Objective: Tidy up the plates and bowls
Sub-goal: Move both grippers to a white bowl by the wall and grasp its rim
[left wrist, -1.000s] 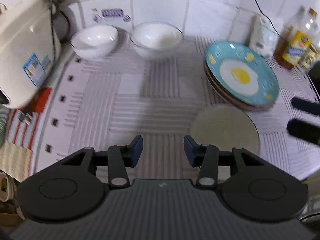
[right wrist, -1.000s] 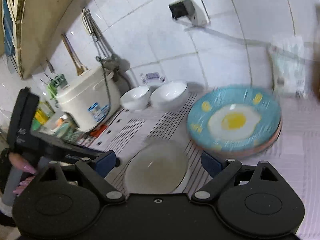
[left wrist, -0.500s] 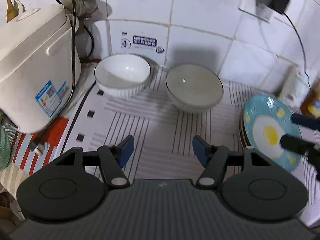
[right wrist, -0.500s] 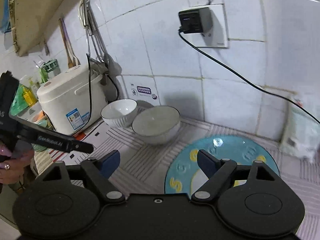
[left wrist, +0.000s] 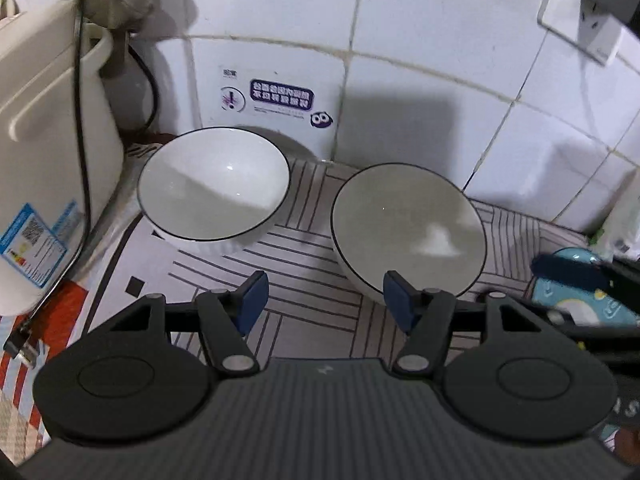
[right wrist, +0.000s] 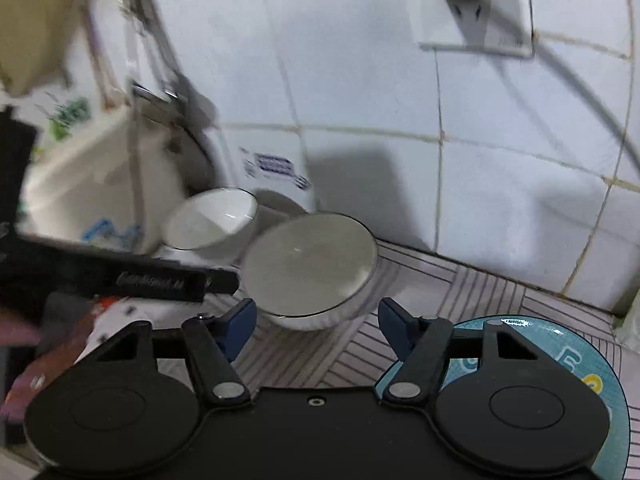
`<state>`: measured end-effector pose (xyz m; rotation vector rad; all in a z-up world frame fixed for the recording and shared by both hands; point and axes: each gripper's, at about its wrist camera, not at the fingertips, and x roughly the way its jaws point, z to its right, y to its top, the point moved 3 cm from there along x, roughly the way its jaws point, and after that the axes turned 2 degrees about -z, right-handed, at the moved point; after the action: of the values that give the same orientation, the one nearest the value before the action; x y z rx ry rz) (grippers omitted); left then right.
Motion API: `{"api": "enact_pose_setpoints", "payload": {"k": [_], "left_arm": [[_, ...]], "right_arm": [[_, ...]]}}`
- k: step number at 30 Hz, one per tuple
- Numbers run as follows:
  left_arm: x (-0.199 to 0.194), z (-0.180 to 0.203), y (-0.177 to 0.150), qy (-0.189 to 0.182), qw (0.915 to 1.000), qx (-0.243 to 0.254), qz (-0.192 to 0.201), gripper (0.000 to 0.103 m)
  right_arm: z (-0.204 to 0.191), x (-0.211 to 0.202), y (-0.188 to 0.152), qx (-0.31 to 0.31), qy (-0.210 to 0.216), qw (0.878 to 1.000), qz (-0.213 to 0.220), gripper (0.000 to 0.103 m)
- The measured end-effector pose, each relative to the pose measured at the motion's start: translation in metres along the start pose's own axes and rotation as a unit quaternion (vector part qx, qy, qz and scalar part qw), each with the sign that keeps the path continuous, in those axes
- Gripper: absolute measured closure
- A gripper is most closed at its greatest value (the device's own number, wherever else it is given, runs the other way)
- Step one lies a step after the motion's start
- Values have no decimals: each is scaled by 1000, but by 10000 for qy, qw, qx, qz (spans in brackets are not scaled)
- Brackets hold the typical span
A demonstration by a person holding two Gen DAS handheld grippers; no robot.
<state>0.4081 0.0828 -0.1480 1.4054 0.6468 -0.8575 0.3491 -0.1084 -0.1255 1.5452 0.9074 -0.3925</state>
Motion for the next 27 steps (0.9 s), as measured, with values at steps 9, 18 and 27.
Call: {"api": "enact_pose_setpoints", "payload": {"k": [9, 18, 27], "left_arm": [[22, -2, 5, -73, 9998, -168, -39, 57], [20, 3, 3, -571, 9978, -338, 1, 81], [1, 9, 2, -412, 9991, -115, 62, 86]], "right_arm": [[20, 42, 14, 578, -128, 9978, -290, 55], [28, 58, 6, 937, -82, 9952, -288, 75], [22, 65, 6, 883, -488, 9936, -504, 82]]}}
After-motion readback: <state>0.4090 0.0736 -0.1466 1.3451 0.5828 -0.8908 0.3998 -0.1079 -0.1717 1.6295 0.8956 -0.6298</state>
